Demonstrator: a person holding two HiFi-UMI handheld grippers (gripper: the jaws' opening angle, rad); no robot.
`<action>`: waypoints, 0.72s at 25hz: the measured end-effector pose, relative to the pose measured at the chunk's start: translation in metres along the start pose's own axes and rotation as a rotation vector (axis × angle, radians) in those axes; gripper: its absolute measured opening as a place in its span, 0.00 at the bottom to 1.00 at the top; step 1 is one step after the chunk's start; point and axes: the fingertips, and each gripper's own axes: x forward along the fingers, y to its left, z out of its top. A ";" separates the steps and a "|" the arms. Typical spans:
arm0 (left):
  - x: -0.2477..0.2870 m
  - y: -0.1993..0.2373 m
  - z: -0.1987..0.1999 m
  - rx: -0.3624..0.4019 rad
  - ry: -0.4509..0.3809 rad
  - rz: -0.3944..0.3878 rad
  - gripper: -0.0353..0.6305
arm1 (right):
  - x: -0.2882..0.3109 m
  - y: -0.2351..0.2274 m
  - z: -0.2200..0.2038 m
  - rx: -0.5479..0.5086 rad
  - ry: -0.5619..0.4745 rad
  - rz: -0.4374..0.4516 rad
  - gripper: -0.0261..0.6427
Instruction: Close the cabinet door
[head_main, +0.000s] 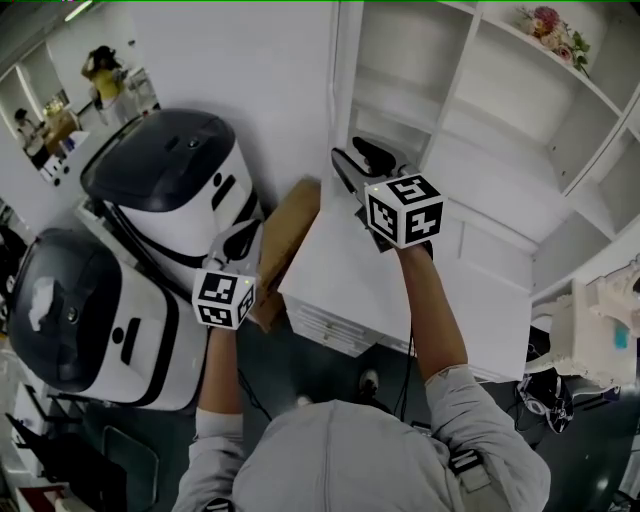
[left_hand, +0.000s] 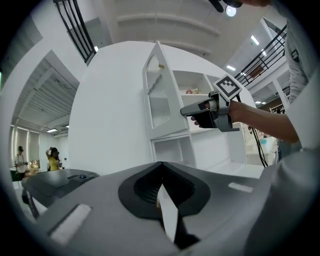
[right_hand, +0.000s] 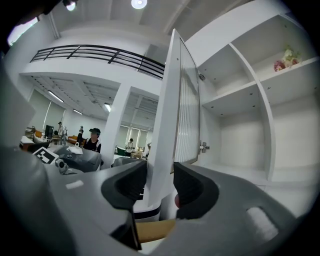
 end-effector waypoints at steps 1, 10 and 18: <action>0.005 -0.004 0.001 0.000 0.000 -0.010 0.08 | -0.004 -0.004 -0.001 -0.005 -0.001 -0.006 0.29; 0.039 -0.024 0.003 -0.014 0.016 -0.044 0.08 | -0.033 -0.067 -0.018 0.042 -0.026 -0.116 0.18; 0.075 -0.052 0.009 -0.005 0.025 -0.073 0.08 | -0.049 -0.147 -0.030 0.114 -0.040 -0.137 0.16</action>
